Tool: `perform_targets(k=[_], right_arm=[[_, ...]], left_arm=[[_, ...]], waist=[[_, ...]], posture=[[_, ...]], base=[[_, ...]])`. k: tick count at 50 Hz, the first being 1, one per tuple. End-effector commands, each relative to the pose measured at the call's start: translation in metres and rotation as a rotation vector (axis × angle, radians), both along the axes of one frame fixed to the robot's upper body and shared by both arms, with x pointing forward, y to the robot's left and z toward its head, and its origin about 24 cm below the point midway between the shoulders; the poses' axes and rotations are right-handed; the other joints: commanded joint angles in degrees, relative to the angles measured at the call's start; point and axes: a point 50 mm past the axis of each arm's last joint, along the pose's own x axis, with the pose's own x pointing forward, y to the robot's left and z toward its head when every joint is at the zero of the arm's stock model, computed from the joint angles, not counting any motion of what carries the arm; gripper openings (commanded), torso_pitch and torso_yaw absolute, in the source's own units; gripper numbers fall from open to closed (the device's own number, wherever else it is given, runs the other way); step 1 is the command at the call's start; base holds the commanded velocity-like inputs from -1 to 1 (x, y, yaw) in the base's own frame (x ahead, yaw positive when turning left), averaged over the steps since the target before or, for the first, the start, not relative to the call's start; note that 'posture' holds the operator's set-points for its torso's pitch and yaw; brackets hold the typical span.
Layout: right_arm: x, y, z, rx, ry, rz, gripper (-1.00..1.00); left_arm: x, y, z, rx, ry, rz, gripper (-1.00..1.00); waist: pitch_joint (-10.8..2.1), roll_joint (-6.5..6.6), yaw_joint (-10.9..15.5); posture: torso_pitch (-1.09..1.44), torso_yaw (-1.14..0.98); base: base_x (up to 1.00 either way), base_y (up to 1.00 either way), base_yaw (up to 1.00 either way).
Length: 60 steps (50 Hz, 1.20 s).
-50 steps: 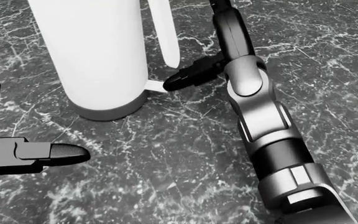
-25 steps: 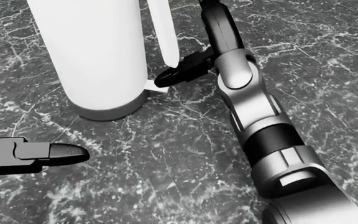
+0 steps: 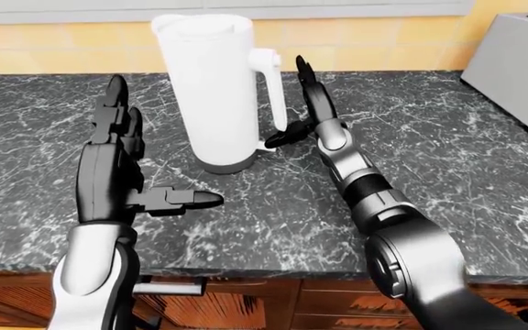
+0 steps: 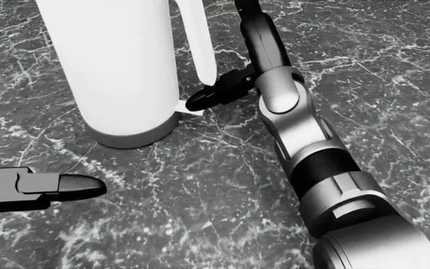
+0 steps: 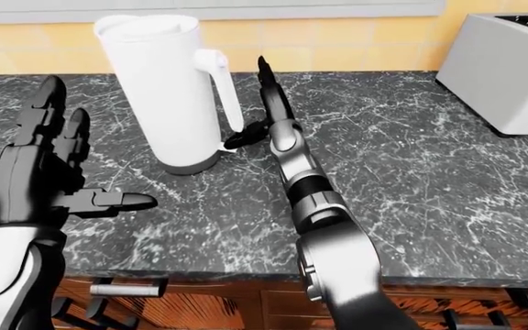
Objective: Press down the lever to turn on the electric kettle.
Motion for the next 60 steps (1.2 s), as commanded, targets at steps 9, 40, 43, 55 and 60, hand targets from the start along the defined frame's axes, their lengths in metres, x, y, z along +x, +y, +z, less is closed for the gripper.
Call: perform_targets(k=[9,40,43,55,60], right_arm=[[0.002,0.000,0.011,-0.048,-0.036,-0.002,1.00],[0.000,-0.002,-0.025,-0.181,0.144,-0.011,1.00],[0.000,-0.003,-0.026,-0.196,0.144,-0.015,1.00],[-0.002,-0.004,-0.036,-0.329,0.154,-0.049,1.00],[-0.002,-0.004,-0.038,-0.323,0.166,-0.044,1.00]], left_arm=[[-0.005,-0.002,0.013,0.014,-0.080,0.000,1.00],[-0.004,-0.002,0.011,0.015,-0.076,0.000,1.00],[-0.004,-0.002,0.011,0.015,-0.077,0.001,1.00],[-0.004,-0.002,0.010,0.013,-0.075,0.002,1.00],[-0.005,-0.002,0.010,0.012,-0.075,0.002,1.00]], waist=[[-1.18,0.20,0.01],[-1.91,0.35,0.07],[-1.96,0.36,0.08],[-2.05,0.43,0.17],[-2.09,0.40,0.22]], posture=[[0.00,0.00],[0.00,0.00],[0.00,0.00],[0.00,0.00],[0.00,0.00]], base=[[0.00,0.00,0.00],[0.00,0.00,0.00],[0.00,0.00,0.00],[0.00,0.00,0.00],[0.00,0.00,0.00]])
